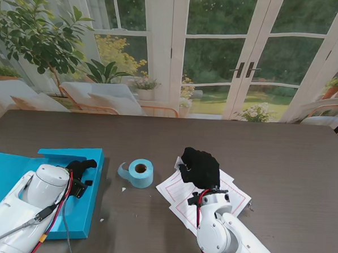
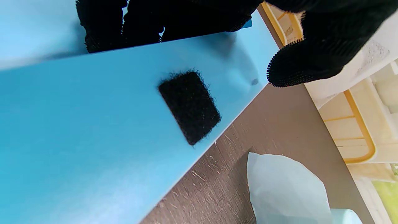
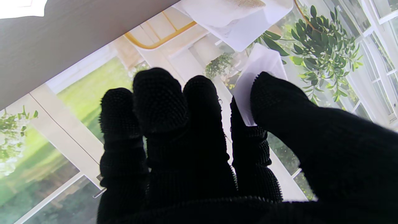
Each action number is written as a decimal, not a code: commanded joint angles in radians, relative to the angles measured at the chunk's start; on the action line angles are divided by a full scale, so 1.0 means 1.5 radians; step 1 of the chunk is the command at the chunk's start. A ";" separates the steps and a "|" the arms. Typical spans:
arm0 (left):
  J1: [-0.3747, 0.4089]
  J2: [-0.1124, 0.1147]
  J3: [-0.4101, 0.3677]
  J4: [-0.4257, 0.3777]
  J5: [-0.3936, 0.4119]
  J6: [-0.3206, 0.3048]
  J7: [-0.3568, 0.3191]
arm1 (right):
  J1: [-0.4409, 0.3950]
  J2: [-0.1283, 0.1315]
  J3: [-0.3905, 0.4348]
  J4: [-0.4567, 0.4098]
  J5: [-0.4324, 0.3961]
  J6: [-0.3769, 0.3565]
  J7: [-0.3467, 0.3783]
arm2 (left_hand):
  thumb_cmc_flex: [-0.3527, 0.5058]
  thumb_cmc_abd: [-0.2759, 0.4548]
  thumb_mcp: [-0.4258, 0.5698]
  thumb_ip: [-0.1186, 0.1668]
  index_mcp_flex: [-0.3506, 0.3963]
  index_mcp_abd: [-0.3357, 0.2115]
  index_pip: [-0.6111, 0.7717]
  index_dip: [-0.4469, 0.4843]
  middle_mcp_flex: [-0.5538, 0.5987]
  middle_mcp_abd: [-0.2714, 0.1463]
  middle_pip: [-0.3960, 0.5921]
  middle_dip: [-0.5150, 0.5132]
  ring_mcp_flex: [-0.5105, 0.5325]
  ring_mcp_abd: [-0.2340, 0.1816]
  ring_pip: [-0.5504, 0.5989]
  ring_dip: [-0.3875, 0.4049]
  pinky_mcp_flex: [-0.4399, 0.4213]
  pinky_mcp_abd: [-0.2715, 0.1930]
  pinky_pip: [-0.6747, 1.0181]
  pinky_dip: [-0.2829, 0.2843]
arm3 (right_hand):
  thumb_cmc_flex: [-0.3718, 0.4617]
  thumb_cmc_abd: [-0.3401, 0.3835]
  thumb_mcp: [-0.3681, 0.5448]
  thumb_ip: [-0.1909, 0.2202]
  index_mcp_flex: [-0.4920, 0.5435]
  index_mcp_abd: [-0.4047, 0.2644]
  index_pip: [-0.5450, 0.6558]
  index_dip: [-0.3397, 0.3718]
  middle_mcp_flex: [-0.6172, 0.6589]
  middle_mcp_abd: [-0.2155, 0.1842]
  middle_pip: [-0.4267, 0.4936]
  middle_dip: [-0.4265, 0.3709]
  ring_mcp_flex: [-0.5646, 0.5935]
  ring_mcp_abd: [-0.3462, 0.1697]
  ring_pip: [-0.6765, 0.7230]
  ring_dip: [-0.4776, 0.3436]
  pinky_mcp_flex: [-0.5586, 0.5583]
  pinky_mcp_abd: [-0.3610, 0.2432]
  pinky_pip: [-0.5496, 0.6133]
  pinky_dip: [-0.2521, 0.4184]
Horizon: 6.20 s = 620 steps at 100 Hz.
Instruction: Peel a label from the label roll, stick it on the side of the file box and file the documents
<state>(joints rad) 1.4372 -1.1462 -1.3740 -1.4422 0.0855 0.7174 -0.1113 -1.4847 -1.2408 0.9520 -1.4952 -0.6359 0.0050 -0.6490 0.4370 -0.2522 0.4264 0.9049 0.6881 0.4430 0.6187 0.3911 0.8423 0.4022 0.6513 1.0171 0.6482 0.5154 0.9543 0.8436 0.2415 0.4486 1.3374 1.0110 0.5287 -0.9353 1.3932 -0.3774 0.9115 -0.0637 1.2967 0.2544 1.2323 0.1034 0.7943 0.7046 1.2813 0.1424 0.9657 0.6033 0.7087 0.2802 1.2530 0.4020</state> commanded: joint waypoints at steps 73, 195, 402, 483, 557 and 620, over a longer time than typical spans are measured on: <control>-0.041 -0.057 0.042 0.123 -0.053 -0.055 0.100 | 0.001 -0.005 0.000 0.006 0.007 -0.007 0.007 | 0.148 -0.195 0.297 0.229 0.083 -0.067 0.422 0.038 0.287 -0.174 0.163 0.186 0.292 -0.066 0.184 -0.001 0.278 0.069 0.161 -0.062 | 0.008 0.000 0.061 0.008 -0.010 -0.007 0.005 0.008 0.006 0.002 0.010 0.010 0.017 -0.003 -0.004 0.004 0.002 -0.011 0.005 0.009; 0.186 -0.012 -0.110 -0.259 -0.114 -0.109 0.001 | -0.003 0.001 -0.019 -0.028 -0.007 -0.005 0.032 | 0.174 -0.216 0.309 0.274 0.081 -0.042 0.486 0.114 0.322 -0.234 0.255 0.177 0.390 -0.129 0.263 -0.019 0.411 0.056 0.286 -0.175 | 0.007 0.000 0.060 0.008 -0.009 -0.010 0.003 0.009 0.006 0.001 0.009 0.010 0.016 -0.001 -0.006 0.004 0.001 -0.010 0.005 0.009; 0.144 -0.014 -0.077 -0.268 -0.272 -0.171 -0.041 | 0.164 -0.098 -0.228 0.058 0.105 0.094 0.037 | 0.151 -0.180 0.321 0.248 0.048 -0.038 0.493 0.131 0.291 -0.220 0.294 0.185 0.403 -0.154 0.324 -0.018 0.439 0.041 0.328 -0.218 | 0.004 0.031 0.027 0.018 -0.024 -0.015 -0.007 0.012 -0.014 0.001 0.006 0.009 0.015 0.004 -0.039 -0.002 -0.021 -0.001 0.005 0.017; 0.144 -0.013 -0.071 -0.268 -0.274 -0.172 -0.043 | 0.175 -0.116 -0.234 0.097 0.122 0.105 0.015 | 0.150 -0.178 0.323 0.248 0.048 -0.038 0.492 0.133 0.290 -0.218 0.295 0.185 0.401 -0.154 0.325 -0.018 0.433 0.043 0.324 -0.216 | -0.020 0.067 -0.003 0.021 -0.068 -0.010 -0.011 -0.012 -0.059 0.005 0.009 0.002 -0.004 0.018 -0.069 -0.009 -0.060 0.005 0.011 0.028; 0.147 -0.010 -0.074 -0.274 -0.277 -0.176 -0.057 | 0.170 -0.120 -0.237 0.110 0.119 0.118 0.006 | 0.149 -0.177 0.324 0.247 0.048 -0.037 0.492 0.135 0.291 -0.219 0.298 0.187 0.404 -0.157 0.330 -0.018 0.433 0.043 0.323 -0.214 | -0.057 0.079 -0.050 0.014 -0.150 0.016 -0.008 -0.038 -0.143 0.012 0.028 -0.021 -0.058 0.029 -0.063 -0.010 -0.100 0.008 0.015 0.044; 0.151 -0.010 -0.073 -0.285 -0.272 -0.159 -0.051 | 0.153 -0.105 -0.214 0.085 0.117 0.116 0.010 | 0.148 -0.175 0.325 0.246 0.047 -0.037 0.491 0.136 0.290 -0.218 0.298 0.187 0.404 -0.157 0.330 -0.019 0.433 0.043 0.323 -0.214 | -0.115 0.141 -0.057 0.079 -0.184 0.064 -0.123 -0.009 -0.215 0.028 0.017 -0.074 -0.113 0.041 -0.075 -0.028 -0.129 0.009 0.010 0.058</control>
<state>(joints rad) 1.6634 -1.1569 -1.4867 -1.8497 -0.3221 0.4735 -0.1702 -1.2437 -1.4042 0.6278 -1.3482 -0.4543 0.1787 -0.6530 0.6151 -0.5442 0.8339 1.2844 0.7736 0.3136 1.2941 0.5726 1.2417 0.2267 1.0207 1.2839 1.2174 0.3274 1.3762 0.8248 0.8686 0.5323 1.7254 0.6927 0.3842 -0.7445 1.3201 -0.2947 0.6888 0.0381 1.1868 0.2560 0.9463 0.1281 0.8220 0.6079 1.1346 0.1963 0.8573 0.5650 0.7073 0.2865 1.2535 0.4664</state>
